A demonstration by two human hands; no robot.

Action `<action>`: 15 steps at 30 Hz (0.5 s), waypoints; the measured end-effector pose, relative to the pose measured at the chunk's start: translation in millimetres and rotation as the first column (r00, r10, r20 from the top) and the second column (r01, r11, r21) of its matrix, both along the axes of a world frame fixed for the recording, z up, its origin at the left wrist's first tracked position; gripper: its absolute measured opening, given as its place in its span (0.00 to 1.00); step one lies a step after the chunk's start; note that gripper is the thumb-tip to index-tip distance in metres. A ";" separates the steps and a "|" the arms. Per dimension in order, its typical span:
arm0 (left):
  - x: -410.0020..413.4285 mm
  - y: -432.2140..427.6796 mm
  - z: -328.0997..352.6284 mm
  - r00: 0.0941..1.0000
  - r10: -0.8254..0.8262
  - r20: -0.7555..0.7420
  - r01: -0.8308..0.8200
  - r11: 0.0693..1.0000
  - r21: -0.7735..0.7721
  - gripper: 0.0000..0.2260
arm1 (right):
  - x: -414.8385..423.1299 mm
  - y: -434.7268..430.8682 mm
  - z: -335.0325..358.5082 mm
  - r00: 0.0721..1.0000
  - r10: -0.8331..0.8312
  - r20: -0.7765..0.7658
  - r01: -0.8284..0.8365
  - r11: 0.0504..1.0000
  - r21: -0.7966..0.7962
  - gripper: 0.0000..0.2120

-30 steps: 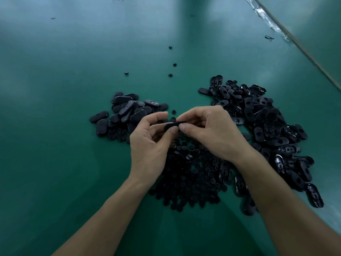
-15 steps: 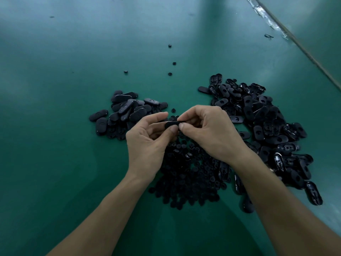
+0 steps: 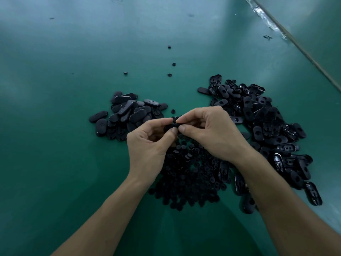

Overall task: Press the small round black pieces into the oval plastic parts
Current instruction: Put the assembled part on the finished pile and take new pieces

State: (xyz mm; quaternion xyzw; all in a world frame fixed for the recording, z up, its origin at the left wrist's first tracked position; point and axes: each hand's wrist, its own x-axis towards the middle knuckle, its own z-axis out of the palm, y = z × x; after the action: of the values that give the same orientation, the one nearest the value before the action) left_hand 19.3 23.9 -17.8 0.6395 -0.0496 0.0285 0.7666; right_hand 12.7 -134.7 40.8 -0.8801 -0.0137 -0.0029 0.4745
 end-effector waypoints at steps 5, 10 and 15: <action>0.8 -0.8 1.5 0.999 0.047 0.012 -0.046 0.997 -0.055 0.11 | 2.9 2.9 -3.2 0.997 -0.071 0.027 0.071 0.997 -0.003 0.08; 5.0 -2.2 0.4 0.985 0.140 -0.100 -0.158 0.967 -0.202 0.08 | 12.9 -14.6 -11.4 0.975 -0.216 0.042 0.218 0.918 -0.332 0.22; 8.5 -3.3 1.6 0.962 0.216 -0.169 -0.251 0.942 -0.225 0.15 | 26.2 -36.7 -19.0 0.929 -0.364 -0.064 0.271 0.789 -0.551 0.25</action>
State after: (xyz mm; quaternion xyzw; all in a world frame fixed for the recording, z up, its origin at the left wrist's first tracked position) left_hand 27.8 20.7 -16.1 0.5421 0.0852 0.0797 0.8322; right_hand 38.9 -171.4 21.8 -0.9634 0.1742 -0.0056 0.2037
